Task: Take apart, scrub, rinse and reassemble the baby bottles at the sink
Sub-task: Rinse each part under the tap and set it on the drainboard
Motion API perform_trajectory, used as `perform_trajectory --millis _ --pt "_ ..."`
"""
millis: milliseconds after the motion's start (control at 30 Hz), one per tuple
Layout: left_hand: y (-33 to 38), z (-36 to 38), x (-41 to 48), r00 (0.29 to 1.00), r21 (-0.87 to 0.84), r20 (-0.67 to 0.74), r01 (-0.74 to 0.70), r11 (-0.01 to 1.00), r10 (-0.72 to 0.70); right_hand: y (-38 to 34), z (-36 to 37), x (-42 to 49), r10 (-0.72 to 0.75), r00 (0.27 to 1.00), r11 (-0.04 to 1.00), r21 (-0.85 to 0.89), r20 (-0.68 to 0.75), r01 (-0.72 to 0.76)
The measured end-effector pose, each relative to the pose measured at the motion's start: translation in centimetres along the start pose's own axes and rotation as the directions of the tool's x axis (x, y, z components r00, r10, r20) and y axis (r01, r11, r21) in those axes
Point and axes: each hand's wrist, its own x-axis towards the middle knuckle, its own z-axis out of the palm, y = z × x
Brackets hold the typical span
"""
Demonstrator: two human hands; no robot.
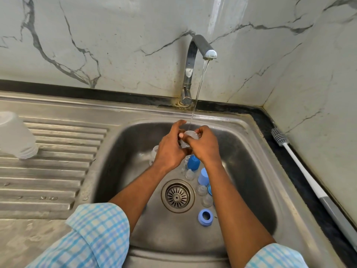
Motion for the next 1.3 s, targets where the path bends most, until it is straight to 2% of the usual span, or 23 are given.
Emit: perform_trajectory --millis 67,133,167,200,267,300,333,400,500,633,700,767,833,867,900,967,1000,1033,1100,1167,1200,1300 --pt "-0.3 0.0 0.4 0.999 0.029 -0.043 -0.014 0.999 0.015 0.0 0.3 0.1 -0.015 1.000 1.000 0.027 0.024 0.014" --pt "-0.6 0.1 0.6 0.992 -0.006 -0.117 0.050 0.999 -0.050 0.0 0.6 -0.3 0.073 0.990 0.989 0.135 -0.121 -0.056" --pt "-0.6 0.2 0.6 0.984 -0.059 -0.144 0.100 0.993 -0.108 0.0 0.7 -0.5 0.172 0.967 0.966 0.226 -0.186 -0.128" --pt "-0.6 0.5 0.7 0.974 -0.118 -0.154 0.146 0.982 -0.163 -0.2 0.8 -0.8 0.286 0.942 0.916 0.338 -0.174 -0.216" --pt "-0.3 1.0 0.5 0.966 -0.195 -0.146 0.185 0.963 -0.215 -0.6 1.3 -1.2 0.448 0.891 0.729 0.547 0.072 -0.411" --pt "0.1 1.2 0.4 0.966 -0.212 -0.138 0.188 0.959 -0.220 -0.8 1.6 -1.3 0.468 0.863 0.632 0.612 0.189 -0.476" --pt "0.4 1.3 0.3 0.967 -0.229 -0.137 0.180 0.957 -0.215 -1.2 2.0 -1.3 0.474 0.846 0.558 0.660 0.245 -0.504" --pt "0.7 1.5 0.2 0.970 -0.234 -0.148 0.156 0.960 -0.194 -1.7 3.0 -1.3 0.487 0.839 0.478 0.729 0.244 -0.490" --pt "0.7 1.4 0.2 0.966 -0.135 -0.173 0.171 0.976 -0.193 -1.4 4.0 -1.0 0.510 0.839 0.436 0.784 0.190 -0.442" --pt "0.2 0.6 0.6 0.954 -0.061 -0.185 0.228 0.972 -0.236 -1.3 4.0 -0.6 0.405 0.878 0.433 0.792 0.257 -0.431" --pt "0.2 0.1 0.8 0.928 -0.207 -0.064 0.349 0.914 -0.368 -1.6 3.9 -0.3 0.380 0.903 0.455 0.810 0.199 -0.370" --pt "0.6 0.0 0.6 0.861 -0.493 0.215 0.504 0.709 -0.462 -1.4 3.5 0.1 0.382 0.917 0.501 0.807 0.118 -0.313" --pt "0.3 -1.1 0.7 0.803 -0.622 0.405 0.593 0.511 -0.438 -1.5 3.4 -0.1 0.345 0.931 0.508 0.810 0.121 -0.294" --pt "0.1 -1.7 0.8 0.782 -0.630 0.467 0.622 0.465 -0.412 -1.5 3.4 -0.2 0.326 0.936 0.503 0.813 0.135 -0.293" --pt "0.1 -2.1 0.9 0.770 -0.617 0.504 0.638 0.461 -0.391 -1.4 3.3 -0.2 0.313 0.938 0.497 0.816 0.151 -0.297" --pt "0.1 -2.2 1.0 0.796 -0.588 0.468 0.604 0.538 -0.383 -1.4 3.2 0.0 0.313 0.934 0.486 0.815 0.175 -0.316" --pt "0.2 -1.9 0.9 0.833 -0.557 0.402 0.552 0.620 -0.380 -1.4 3.2 0.1 0.329 0.929 0.480 0.818 0.167 -0.317" --pt "0.1 -1.6 0.8 0.879 -0.484 0.304 0.475 0.735 -0.368 -1.4 3.3 0.2 0.355 0.923 0.474 0.822 0.148 -0.315" --pt "-0.2 -1.3 0.6 0.960 -0.180 0.083 0.279 0.943 -0.268 -1.7 3.8 0.2 0.415 0.904 0.475 0.823 0.103 -0.312" --pt "-0.6 -1.2 0.5 0.990 0.119 -0.024 0.140 0.983 -0.138 -1.9 4.3 0.0 0.474 0.877 0.482 0.809 0.081 -0.336" --pt "-0.7 -1.4 0.4 0.995 0.195 -0.035 0.100 0.976 -0.095 -2.0 4.5 -0.1 0.493 0.866 0.476 0.809 0.080 -0.345" --pt "-0.7 -2.0 0.6 0.998 0.251 0.020 0.059 0.966 -0.066 -1.9 4.3 0.1 0.515 0.853 0.452 0.821 0.079 -0.349"
